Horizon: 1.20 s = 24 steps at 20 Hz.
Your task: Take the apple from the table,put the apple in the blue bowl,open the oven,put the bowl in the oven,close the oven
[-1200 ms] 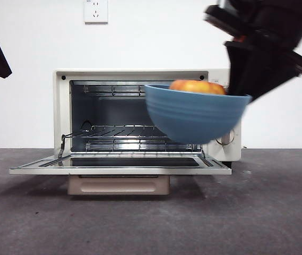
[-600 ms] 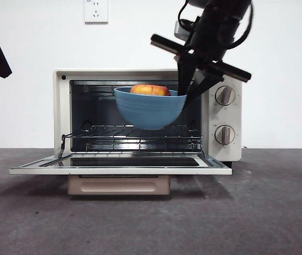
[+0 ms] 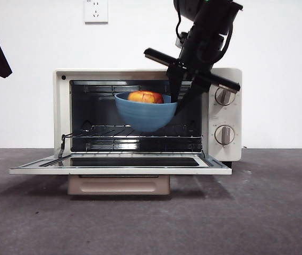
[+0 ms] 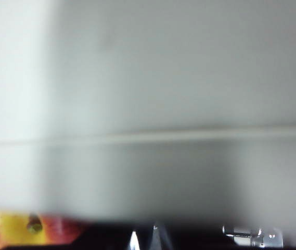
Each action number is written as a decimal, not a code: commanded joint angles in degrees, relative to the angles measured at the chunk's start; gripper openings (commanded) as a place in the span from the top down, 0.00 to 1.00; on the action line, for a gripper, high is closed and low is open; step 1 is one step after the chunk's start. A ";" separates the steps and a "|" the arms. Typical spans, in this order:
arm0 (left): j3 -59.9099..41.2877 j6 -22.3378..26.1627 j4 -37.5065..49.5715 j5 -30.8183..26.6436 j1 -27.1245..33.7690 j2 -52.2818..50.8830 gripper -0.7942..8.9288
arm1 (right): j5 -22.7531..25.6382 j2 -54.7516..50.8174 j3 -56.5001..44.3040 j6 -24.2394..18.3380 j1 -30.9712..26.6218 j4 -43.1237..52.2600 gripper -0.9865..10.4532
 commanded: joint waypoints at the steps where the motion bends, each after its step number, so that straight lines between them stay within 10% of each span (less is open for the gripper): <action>1: 0.20 0.96 0.39 0.15 -0.22 0.37 0.91 | 0.35 1.60 1.62 2.19 0.35 1.18 0.91; 24: 0.20 0.96 0.22 0.15 -0.22 0.37 0.91 | 1.81 -2.01 1.64 -2.73 1.16 2.60 0.80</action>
